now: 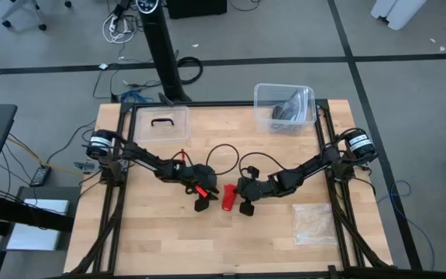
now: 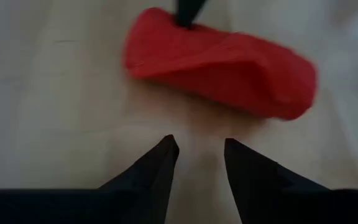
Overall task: Roll bandage
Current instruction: Roll the red bandage
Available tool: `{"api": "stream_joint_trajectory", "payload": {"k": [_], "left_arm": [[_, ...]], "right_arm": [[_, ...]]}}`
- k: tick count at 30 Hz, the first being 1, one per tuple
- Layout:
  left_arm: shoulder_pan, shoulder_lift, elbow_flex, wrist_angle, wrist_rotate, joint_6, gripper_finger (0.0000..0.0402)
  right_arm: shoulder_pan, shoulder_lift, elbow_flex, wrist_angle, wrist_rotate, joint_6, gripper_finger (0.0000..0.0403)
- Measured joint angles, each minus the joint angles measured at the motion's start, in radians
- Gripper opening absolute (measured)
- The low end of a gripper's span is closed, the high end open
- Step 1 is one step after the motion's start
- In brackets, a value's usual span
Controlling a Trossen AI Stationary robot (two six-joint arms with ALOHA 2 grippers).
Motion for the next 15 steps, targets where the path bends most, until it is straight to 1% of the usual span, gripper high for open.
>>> {"api": "stream_joint_trajectory", "payload": {"k": [4, 6, 8, 10, 12, 13, 15], "left_arm": [[0.016, -0.084, -0.007, -0.048, -0.069, 0.038, 0.0152], [0.027, -0.134, -0.005, -0.021, -0.093, 0.049, 0.0152], [0.037, -0.163, -0.004, 0.038, -0.091, 0.042, 0.0151], [0.039, -0.159, -0.004, 0.149, -0.064, 0.013, 0.0147], [0.040, -0.128, 0.000, 0.258, -0.029, -0.001, 0.0137], [0.040, -0.108, 0.005, 0.281, -0.020, -0.005, 0.0130], [0.039, -0.056, 0.011, 0.278, -0.010, -0.026, 0.0115]], "right_arm": [[0.000, 0.000, 0.000, 0.000, -0.004, 0.000, 0.0001], [0.000, 0.000, 0.000, 0.001, -0.004, 0.000, 0.0001], [0.000, 0.000, 0.000, 0.001, -0.004, -0.003, 0.0001], [0.000, 0.000, 0.000, 0.002, -0.004, -0.009, 0.0001], [0.000, 0.000, 0.000, 0.002, -0.004, -0.014, 0.0001], [0.000, 0.000, 0.000, 0.002, -0.004, -0.016, 0.0001], [0.000, 0.000, 0.000, 0.003, -0.004, -0.017, 0.0001]]}}
